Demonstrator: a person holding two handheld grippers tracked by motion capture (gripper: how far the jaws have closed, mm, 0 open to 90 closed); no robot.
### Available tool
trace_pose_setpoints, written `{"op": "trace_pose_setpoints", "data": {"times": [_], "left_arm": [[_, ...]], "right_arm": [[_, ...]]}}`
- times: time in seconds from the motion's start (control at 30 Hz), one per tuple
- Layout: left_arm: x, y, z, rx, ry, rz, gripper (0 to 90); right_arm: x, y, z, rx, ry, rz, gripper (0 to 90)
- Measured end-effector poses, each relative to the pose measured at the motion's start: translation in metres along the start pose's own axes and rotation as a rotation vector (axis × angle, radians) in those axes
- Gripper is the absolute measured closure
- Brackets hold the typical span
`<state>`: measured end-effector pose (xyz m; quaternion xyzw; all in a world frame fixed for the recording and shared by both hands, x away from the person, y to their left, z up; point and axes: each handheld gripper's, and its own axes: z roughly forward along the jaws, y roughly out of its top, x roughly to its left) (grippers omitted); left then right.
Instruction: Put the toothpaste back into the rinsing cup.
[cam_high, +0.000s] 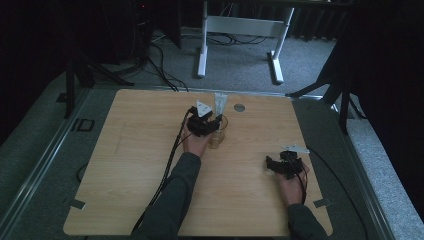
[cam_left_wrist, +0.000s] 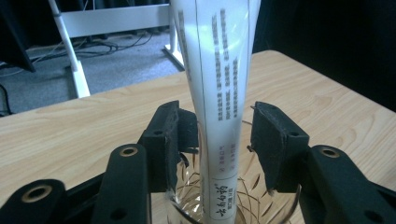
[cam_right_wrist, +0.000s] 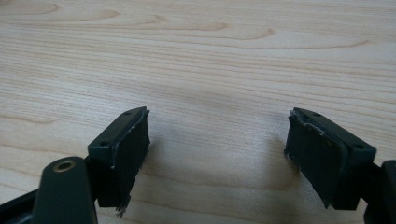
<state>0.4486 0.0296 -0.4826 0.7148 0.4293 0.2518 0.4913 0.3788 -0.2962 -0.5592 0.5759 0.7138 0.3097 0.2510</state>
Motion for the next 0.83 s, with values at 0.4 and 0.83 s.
{"op": "trace_pose_setpoints", "data": {"times": [0.4, 0.83], "left_arm": [[0.02, 0.006, -0.039, -0.042, 0.003, -0.017, 48.9], [0.057, -0.016, -0.062, 0.049, 0.09, -0.063, 45.2]], "right_arm": [[0.0, 0.0, 0.0, 0.0, -0.001, -0.001, 21.3], [0.0, 0.0, 0.0, 0.0, -0.001, -0.002, 21.3]]}}
